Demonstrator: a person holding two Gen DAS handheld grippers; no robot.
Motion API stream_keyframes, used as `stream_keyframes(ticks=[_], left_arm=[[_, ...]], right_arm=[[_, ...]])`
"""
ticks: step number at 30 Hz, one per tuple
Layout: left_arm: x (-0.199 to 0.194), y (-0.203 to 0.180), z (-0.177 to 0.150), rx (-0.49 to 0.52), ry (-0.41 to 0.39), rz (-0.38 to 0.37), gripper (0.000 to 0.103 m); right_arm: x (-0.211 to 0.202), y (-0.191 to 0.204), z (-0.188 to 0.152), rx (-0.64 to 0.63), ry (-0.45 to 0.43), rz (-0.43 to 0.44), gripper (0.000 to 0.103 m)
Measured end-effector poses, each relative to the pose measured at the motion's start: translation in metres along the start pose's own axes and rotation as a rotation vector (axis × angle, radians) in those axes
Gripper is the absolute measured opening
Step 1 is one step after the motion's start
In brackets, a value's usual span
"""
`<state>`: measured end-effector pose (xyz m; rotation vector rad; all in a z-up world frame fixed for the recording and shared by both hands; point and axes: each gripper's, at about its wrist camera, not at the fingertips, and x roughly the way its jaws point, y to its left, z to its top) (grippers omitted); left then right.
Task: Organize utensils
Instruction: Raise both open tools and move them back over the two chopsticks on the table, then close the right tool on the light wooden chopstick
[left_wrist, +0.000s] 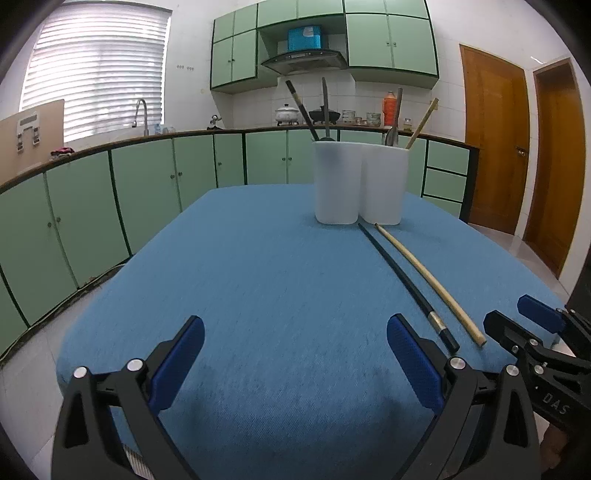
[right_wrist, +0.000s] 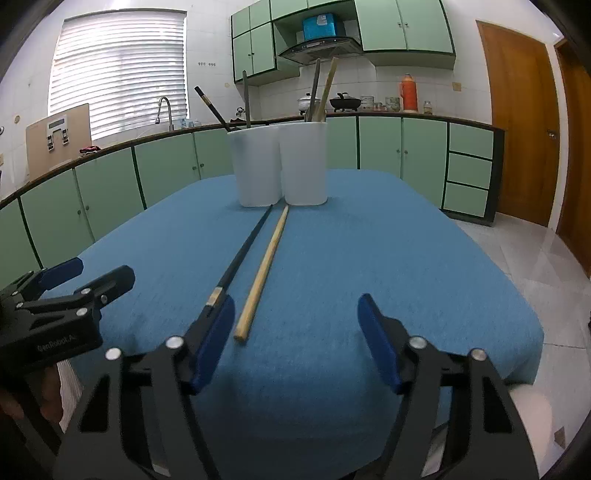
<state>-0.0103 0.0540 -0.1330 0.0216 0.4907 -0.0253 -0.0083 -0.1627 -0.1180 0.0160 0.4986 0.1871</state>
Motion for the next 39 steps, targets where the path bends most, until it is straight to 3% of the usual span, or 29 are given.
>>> stream_keyframes(ticks=[3,13,31,39], left_arm=[[0.000,0.002,-0.002,-0.005,0.004,0.000,0.097],[-0.002,0.006,-0.002,-0.020,0.005,-0.007,0.097],[-0.005,0.009,-0.002,-0.036,0.002,-0.021,0.097],[-0.008,0.009,-0.002,-0.038,0.002,-0.027,0.097]], right_arm=[[-0.002,0.004,-0.003,-0.002,-0.005,0.005,0.057],[0.002,0.019,-0.010,-0.036,0.014,0.005,0.027],[0.006,0.037,-0.015,-0.110,-0.033,-0.048,0.007],[0.004,0.034,-0.011,-0.119,-0.049,-0.069,0.006]])
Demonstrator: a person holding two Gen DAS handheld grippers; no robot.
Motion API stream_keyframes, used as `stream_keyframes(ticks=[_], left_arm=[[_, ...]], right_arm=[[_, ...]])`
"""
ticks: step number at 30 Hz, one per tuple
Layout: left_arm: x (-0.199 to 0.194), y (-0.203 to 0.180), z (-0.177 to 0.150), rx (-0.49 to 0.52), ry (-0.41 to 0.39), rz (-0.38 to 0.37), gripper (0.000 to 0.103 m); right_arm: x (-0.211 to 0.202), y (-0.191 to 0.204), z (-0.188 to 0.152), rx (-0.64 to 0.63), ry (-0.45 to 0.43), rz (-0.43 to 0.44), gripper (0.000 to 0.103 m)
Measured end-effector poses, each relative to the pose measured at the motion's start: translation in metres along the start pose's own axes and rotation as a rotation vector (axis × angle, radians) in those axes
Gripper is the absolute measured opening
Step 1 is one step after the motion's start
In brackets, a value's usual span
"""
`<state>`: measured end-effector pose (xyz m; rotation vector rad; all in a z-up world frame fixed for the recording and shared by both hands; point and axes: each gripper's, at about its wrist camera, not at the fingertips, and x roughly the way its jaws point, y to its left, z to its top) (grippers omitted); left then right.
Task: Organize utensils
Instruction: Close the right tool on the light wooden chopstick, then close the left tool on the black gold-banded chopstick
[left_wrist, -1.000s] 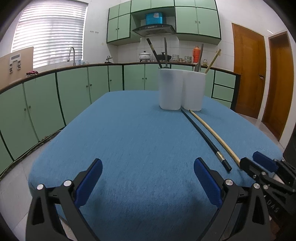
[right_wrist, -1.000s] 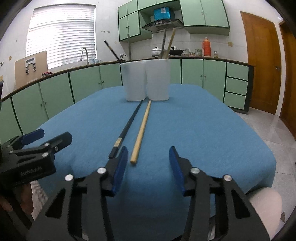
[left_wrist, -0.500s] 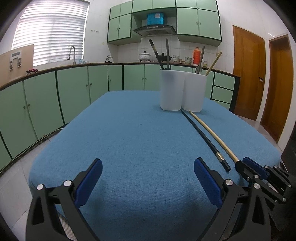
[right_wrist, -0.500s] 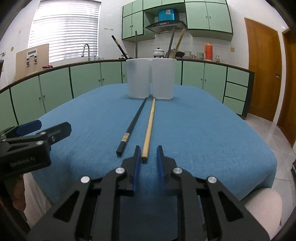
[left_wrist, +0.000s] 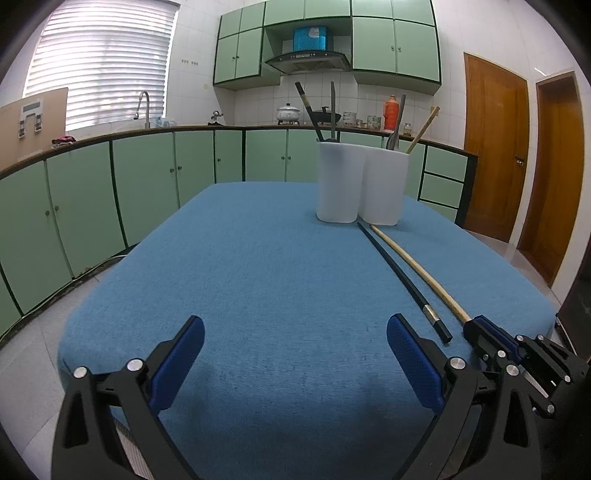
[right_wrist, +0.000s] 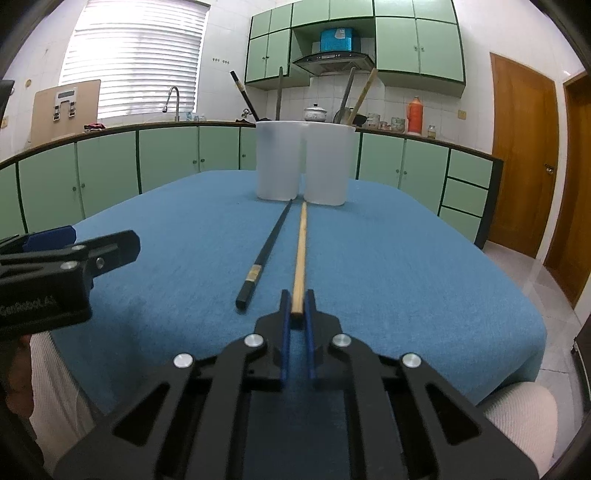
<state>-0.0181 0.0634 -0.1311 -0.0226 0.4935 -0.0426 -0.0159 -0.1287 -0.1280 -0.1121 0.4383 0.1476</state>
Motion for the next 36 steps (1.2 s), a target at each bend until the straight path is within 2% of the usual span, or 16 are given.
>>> stream_keyframes(ticks=[9,14,21,23,28,32,36], left_arm=[[0.000,-0.017,0.002,0.003,0.011,-0.028,0.097],[0.004,-0.035,0.003,0.006,0.034,-0.081,0.095],[0.019,-0.062,-0.004,0.021,0.090,-0.123,0.080],[0.020,-0.070,-0.005,0.034,0.092,-0.128,0.077],[0.023,-0.083,-0.007,0.049,0.083,-0.107,0.063],[0.024,-0.091,-0.009,0.050,0.075,-0.108,0.056],[0.023,-0.097,-0.009,0.054,0.070,-0.103,0.040]], right_arm=[[-0.012,-0.023,-0.001,0.050,-0.030,-0.073,0.006],[-0.015,-0.044,-0.005,0.092,-0.033,-0.123,0.006],[-0.015,-0.062,-0.006,0.127,-0.033,-0.120,0.006],[-0.015,-0.064,-0.008,0.132,-0.033,-0.116,0.006],[-0.016,-0.069,-0.010,0.144,-0.031,-0.110,0.006],[-0.017,-0.075,-0.010,0.161,-0.031,-0.110,0.006],[-0.017,-0.079,-0.011,0.176,-0.031,-0.108,0.006]])
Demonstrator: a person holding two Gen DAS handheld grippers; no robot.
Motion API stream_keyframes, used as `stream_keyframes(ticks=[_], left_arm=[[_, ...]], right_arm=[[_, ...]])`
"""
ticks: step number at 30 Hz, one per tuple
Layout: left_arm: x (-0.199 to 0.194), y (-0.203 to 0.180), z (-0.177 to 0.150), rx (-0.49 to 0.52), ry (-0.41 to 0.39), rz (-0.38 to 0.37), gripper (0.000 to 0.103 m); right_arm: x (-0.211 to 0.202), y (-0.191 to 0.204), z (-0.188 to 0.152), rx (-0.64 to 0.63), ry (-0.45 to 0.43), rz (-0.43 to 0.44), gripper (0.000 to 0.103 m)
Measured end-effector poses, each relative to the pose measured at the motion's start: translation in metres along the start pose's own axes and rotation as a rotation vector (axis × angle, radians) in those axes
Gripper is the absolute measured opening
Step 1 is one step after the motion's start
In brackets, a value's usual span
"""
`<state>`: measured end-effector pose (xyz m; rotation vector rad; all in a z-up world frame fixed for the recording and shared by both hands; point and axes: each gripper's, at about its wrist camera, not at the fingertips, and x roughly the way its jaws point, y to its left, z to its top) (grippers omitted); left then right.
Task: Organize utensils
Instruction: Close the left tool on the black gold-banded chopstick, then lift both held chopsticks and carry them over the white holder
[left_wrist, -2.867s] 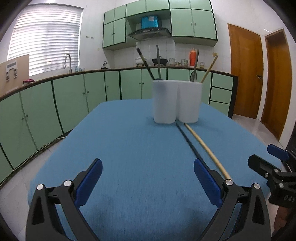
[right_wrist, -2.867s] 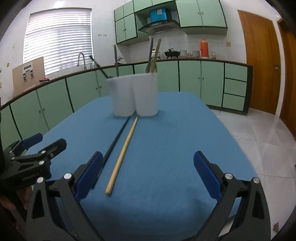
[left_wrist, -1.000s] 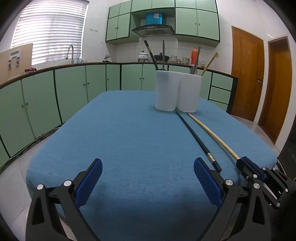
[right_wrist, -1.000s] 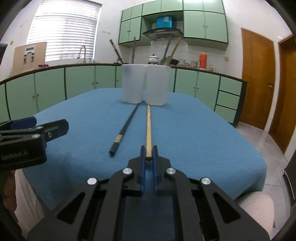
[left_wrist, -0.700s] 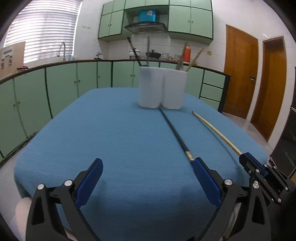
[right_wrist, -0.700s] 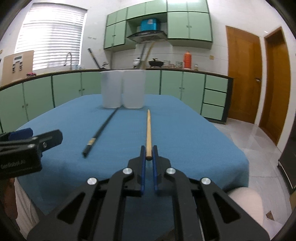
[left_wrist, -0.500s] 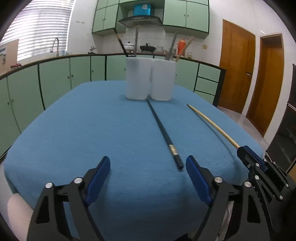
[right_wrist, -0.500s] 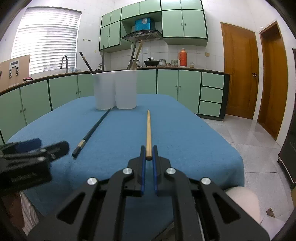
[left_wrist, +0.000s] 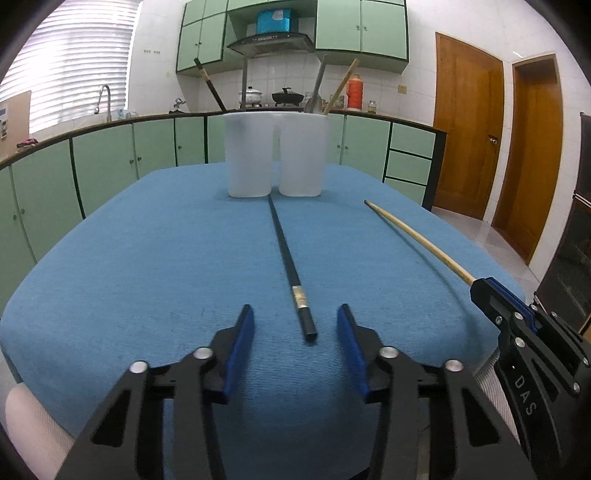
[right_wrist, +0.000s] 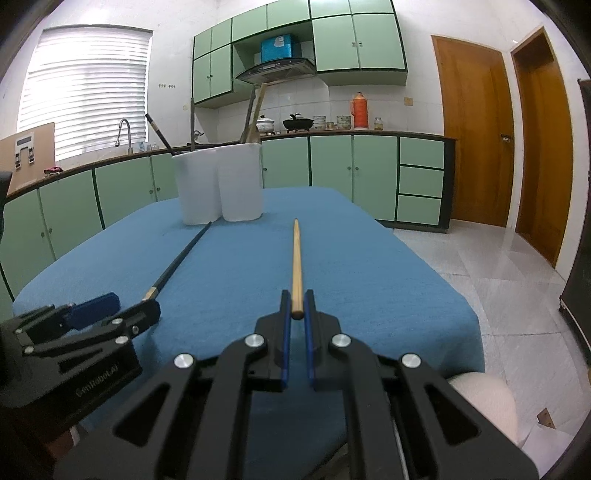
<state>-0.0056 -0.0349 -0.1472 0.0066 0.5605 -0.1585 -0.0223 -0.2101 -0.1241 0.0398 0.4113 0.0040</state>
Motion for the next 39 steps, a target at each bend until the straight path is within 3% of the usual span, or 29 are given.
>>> stream_keyframes(ticks=[4,9,21,28,39], left_arm=[[-0.001,-0.001,0.000,-0.019,-0.004,0.005,0.021],[-0.002,-0.004,-0.002,-0.015,-0.013,0.014,0.009],[-0.010,0.000,0.002,-0.028,-0.022,0.005,0.007],[-0.034,0.006,0.019,-0.015,-0.085,-0.004,0.007],[-0.071,0.020,0.070,-0.010,-0.203,-0.019,0.006]], right_arm=[[-0.001,-0.003,-0.001,0.011,-0.001,0.001,0.006],[-0.001,-0.006,0.000,0.020,-0.003,0.003,0.006],[-0.004,-0.009,0.004,0.002,-0.024,0.001,0.006],[-0.012,-0.012,0.018,-0.012,-0.066,0.018,0.006],[-0.032,-0.013,0.081,-0.042,-0.169,0.107,0.006]])
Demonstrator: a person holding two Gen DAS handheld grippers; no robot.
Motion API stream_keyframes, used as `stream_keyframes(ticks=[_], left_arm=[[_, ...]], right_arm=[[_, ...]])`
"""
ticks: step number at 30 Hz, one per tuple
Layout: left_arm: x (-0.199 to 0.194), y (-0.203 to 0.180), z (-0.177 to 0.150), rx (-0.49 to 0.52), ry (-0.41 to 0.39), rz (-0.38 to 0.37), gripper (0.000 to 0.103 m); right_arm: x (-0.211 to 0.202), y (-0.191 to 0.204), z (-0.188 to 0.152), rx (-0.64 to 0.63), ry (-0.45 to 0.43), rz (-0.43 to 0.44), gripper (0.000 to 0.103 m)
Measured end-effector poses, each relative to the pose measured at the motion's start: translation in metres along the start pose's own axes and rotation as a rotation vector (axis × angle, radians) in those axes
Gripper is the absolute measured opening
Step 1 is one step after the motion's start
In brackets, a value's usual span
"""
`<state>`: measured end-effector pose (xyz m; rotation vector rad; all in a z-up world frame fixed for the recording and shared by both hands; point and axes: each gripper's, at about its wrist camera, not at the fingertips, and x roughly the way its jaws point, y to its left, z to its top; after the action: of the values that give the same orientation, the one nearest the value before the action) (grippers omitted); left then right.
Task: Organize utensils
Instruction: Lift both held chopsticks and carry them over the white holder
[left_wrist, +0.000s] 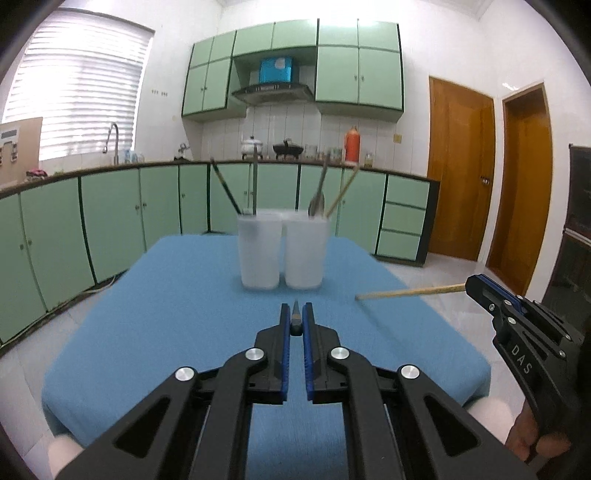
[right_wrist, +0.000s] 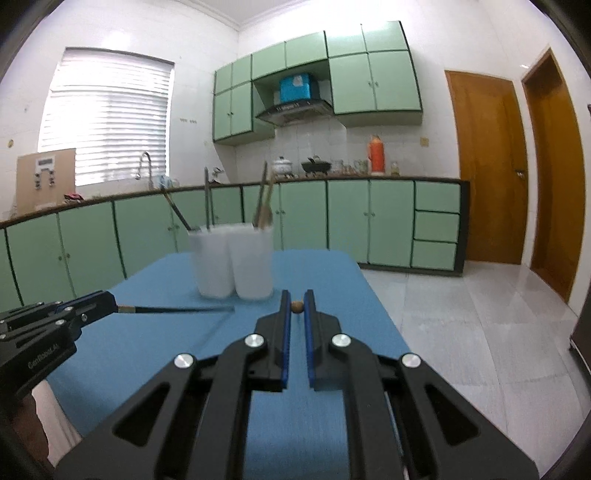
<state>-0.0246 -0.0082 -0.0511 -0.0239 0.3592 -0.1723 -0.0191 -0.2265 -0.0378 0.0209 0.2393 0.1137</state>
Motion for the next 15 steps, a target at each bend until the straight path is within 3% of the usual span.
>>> stream_keyframes(ticks=[8,15], left_arm=[[-0.006,0.016,0.053,-0.018,-0.053,-0.011,0.006],[0.005,0.027,0.091,-0.023,-0.018,-0.044,0.006]], right_arm=[[0.013,-0.002,0.066,0.002,0.005,0.115,0.006],[0.033,0.003,0.111,-0.009,0.061,0.217,0.006]])
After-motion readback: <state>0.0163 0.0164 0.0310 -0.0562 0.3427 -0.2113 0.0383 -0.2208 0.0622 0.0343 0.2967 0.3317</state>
